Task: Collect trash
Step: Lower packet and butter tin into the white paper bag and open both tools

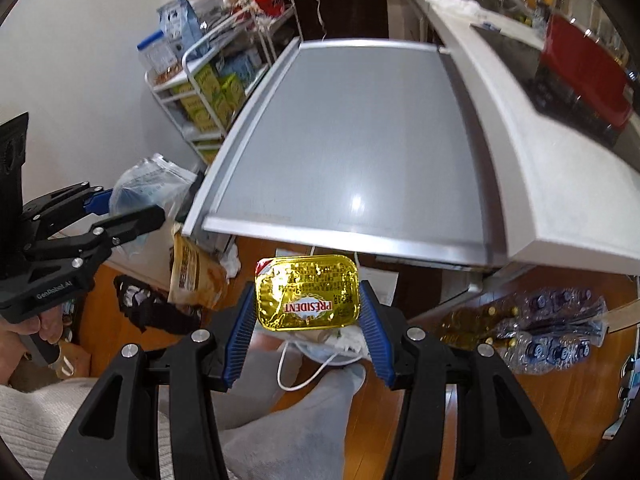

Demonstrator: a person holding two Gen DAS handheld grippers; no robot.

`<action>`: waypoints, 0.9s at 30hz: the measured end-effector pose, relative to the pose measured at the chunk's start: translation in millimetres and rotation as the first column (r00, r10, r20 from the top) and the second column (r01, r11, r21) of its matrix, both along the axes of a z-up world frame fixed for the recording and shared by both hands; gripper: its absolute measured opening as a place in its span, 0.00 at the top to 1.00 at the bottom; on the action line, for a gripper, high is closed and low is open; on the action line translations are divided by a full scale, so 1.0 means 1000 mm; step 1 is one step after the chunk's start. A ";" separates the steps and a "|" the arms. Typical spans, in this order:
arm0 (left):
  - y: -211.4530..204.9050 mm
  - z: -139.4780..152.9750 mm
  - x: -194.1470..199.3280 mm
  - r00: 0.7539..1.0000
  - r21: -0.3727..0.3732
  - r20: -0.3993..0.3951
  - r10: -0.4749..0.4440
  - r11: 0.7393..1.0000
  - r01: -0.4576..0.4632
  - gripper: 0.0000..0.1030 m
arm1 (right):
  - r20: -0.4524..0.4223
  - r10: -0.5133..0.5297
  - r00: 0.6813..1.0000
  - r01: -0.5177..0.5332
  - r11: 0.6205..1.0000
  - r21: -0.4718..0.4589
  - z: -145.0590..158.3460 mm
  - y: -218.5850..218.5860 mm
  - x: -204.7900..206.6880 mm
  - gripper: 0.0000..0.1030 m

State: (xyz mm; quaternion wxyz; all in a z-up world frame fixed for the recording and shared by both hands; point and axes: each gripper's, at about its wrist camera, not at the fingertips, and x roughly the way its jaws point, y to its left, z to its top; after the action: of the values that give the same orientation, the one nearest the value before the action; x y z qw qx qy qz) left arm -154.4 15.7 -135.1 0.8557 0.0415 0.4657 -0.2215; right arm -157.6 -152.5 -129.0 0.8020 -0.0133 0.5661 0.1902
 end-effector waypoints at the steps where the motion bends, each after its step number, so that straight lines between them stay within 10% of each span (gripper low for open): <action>1: 0.000 -0.005 0.000 1.000 0.005 -0.014 -0.006 1.000 0.006 0.61 | -0.013 0.001 1.000 -0.001 1.000 -0.002 -0.004 0.001 0.001 0.52; 11: -0.005 -0.073 0.007 0.981 0.016 -0.189 -0.048 0.999 0.052 0.61 | -0.157 -0.014 0.987 0.012 1.000 -0.019 -0.075 0.011 0.014 0.52; 27: -0.024 -0.115 0.026 0.967 0.074 -0.253 -0.037 0.996 0.058 0.61 | -0.195 -0.038 0.980 0.032 0.999 -0.033 -0.113 0.011 0.035 0.52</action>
State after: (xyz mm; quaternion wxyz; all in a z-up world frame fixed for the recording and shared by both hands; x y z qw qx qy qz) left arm -128.7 -7.8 -250.2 0.7819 0.0589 0.5778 -0.2264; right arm -122.8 -141.1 -242.1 0.7454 0.0036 0.6450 0.1683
